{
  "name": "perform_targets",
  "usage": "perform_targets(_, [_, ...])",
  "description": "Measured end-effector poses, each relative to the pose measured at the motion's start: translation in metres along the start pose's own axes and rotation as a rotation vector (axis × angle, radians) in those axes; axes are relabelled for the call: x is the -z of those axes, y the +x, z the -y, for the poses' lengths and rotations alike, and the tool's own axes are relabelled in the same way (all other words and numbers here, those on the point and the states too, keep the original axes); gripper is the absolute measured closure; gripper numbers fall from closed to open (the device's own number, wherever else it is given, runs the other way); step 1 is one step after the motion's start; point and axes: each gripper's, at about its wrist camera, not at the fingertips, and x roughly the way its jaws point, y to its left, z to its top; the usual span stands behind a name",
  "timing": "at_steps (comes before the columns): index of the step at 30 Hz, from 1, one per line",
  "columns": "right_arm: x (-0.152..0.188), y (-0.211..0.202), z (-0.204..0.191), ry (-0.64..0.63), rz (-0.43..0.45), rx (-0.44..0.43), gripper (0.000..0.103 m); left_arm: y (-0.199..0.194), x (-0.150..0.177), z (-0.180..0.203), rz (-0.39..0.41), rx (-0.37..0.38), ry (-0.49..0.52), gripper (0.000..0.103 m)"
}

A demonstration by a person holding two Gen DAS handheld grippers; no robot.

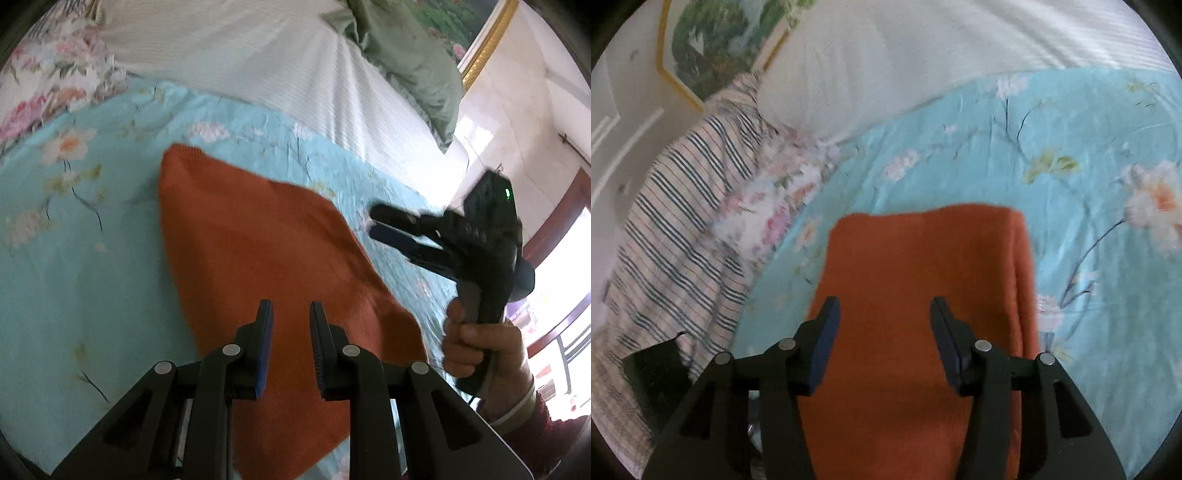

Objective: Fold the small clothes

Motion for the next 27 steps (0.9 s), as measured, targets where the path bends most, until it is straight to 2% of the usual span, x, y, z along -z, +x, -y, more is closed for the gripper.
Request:
perform_targets(1, [0.000, 0.008, 0.010, 0.011, -0.011, 0.033, 0.052, 0.003, 0.006, 0.001, -0.011, 0.006, -0.005, 0.083])
perform_targets(2, [0.001, 0.013, 0.019, 0.008, -0.008, 0.059, 0.064, 0.005, 0.008, -0.001, -0.021, 0.004, -0.005, 0.083])
perform_targets(3, [0.001, 0.017, 0.030, 0.010, -0.004, 0.093, 0.086, 0.010, 0.014, -0.001, -0.037, -0.022, -0.003, 0.084])
perform_targets(4, [0.002, 0.019, 0.037, 0.022, -0.003, 0.104, 0.100, 0.015, 0.019, -0.002, -0.050, -0.048, -0.002, 0.084])
perform_targets(5, [0.002, 0.018, 0.048, 0.050, 0.006, 0.079, 0.103, 0.020, 0.022, -0.005, -0.055, -0.057, -0.003, 0.085])
perform_targets(7, [0.001, 0.017, 0.059, 0.087, 0.010, 0.032, 0.103, 0.033, 0.028, -0.012, -0.070, -0.077, -0.016, 0.099])
perform_targets(10, [0.000, 0.016, 0.048, 0.024, 0.009, 0.091, 0.103, 0.045, 0.030, -0.023, -0.054, -0.042, -0.070, 0.102])
perform_targets(12, [0.000, 0.015, 0.048, 0.031, 0.009, 0.087, 0.103, 0.048, 0.028, -0.024, -0.055, -0.036, -0.097, 0.102])
perform_targets(16, [0.007, -0.005, 0.038, 0.028, 0.014, 0.089, 0.100, 0.042, 0.030, -0.019, -0.060, -0.062, -0.078, 0.102])
perform_targets(20, [0.039, -0.043, 0.016, -0.036, 0.013, 0.037, 0.099, 0.015, 0.037, -0.007, -0.040, -0.079, -0.043, 0.100])
perform_targets(22, [0.058, -0.051, 0.012, -0.068, -0.003, 0.062, 0.099, 0.004, 0.043, 0.001, -0.033, -0.071, -0.013, 0.098])
perform_targets(24, [0.075, -0.049, 0.018, -0.094, -0.024, 0.138, 0.100, -0.004, 0.054, 0.010, -0.044, -0.060, 0.027, 0.097])
perform_targets(26, [0.083, -0.046, 0.032, -0.083, -0.010, 0.130, 0.103, -0.001, 0.067, 0.015, -0.069, -0.094, 0.064, 0.095])
perform_targets(27, [0.083, -0.047, 0.035, -0.068, -0.005, 0.119, 0.103, 0.005, 0.073, 0.016, -0.082, -0.136, 0.084, 0.095])
